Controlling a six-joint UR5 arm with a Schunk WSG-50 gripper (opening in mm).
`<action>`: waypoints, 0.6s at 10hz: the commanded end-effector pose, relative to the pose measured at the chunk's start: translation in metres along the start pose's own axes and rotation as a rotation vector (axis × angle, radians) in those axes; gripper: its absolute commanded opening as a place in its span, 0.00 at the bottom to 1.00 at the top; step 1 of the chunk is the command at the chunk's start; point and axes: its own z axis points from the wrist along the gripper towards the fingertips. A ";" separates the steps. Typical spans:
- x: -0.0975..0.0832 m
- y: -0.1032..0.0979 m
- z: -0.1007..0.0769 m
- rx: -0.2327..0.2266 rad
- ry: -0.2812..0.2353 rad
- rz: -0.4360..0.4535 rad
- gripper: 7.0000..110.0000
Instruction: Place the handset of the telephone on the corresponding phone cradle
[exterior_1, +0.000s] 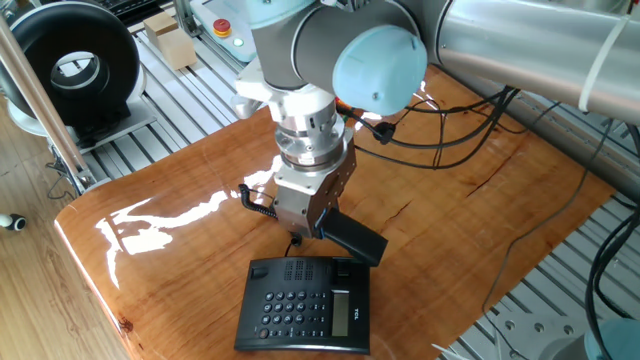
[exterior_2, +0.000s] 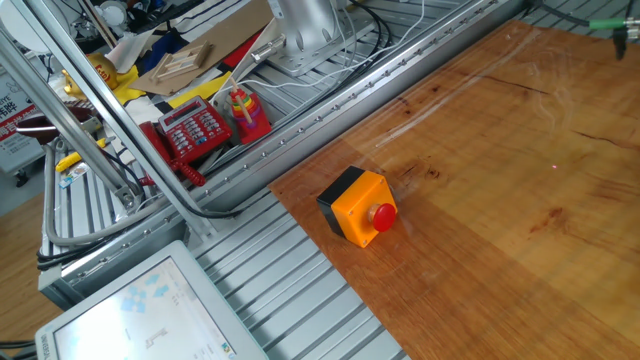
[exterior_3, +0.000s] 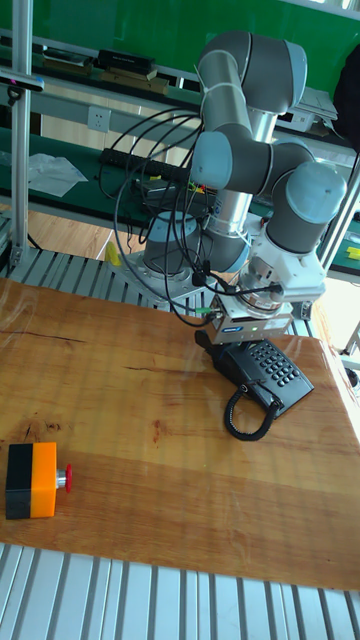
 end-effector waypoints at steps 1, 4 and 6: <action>-0.001 0.003 -0.013 -0.033 -0.007 -0.006 0.00; -0.001 0.007 -0.014 -0.043 -0.014 -0.025 0.00; -0.009 0.010 -0.017 -0.026 -0.069 -0.115 0.00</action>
